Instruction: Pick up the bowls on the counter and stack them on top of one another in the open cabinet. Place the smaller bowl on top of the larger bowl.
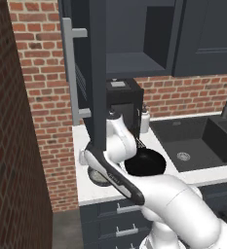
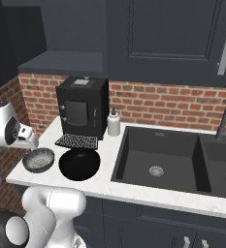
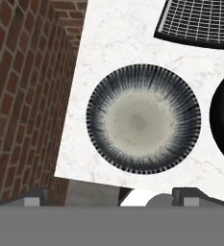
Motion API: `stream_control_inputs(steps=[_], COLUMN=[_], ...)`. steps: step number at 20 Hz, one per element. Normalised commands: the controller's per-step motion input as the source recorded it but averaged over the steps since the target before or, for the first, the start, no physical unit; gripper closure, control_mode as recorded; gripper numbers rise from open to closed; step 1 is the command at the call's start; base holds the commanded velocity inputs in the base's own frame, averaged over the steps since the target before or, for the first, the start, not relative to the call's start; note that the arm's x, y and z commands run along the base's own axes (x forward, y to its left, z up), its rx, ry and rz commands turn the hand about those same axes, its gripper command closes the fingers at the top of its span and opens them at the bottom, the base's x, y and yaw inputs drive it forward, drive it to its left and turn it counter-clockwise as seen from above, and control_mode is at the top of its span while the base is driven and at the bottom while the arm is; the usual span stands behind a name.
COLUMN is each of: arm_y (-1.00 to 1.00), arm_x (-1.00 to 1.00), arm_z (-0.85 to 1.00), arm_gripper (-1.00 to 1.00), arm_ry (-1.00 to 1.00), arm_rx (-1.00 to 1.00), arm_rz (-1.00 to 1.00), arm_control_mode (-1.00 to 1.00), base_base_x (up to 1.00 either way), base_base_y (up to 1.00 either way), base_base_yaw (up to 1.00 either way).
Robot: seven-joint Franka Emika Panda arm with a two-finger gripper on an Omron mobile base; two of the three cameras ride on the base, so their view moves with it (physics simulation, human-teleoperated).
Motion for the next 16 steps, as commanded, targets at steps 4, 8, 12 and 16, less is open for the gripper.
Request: stream_control_inputs(steps=[4, 8, 12, 16], arm_y=[0.2, 0.03, 0.0, 0.01], arm_x=[-0.01, 0.0, 0.0, 0.0], arm_z=[-0.15, -0.21, -0.43, -0.45], arm_gripper=[-1.0, -1.0, -1.0, -1.0], arm_ry=[0.04, 0.0, 0.0, 0.0], arm_rx=[-0.07, -0.06, -0.15, -0.14], arm_rz=[0.02, 0.03, 0.02, 0.03], arm_control_mode=[-1.0, -1.0, -1.0, -1.0], base_base_x=[0.0, 0.0, 0.0, 0.0], base_base_y=[0.0, 0.0, 0.0, 0.0], base_base_yaw=[0.0, 0.0, 0.0, 0.0])
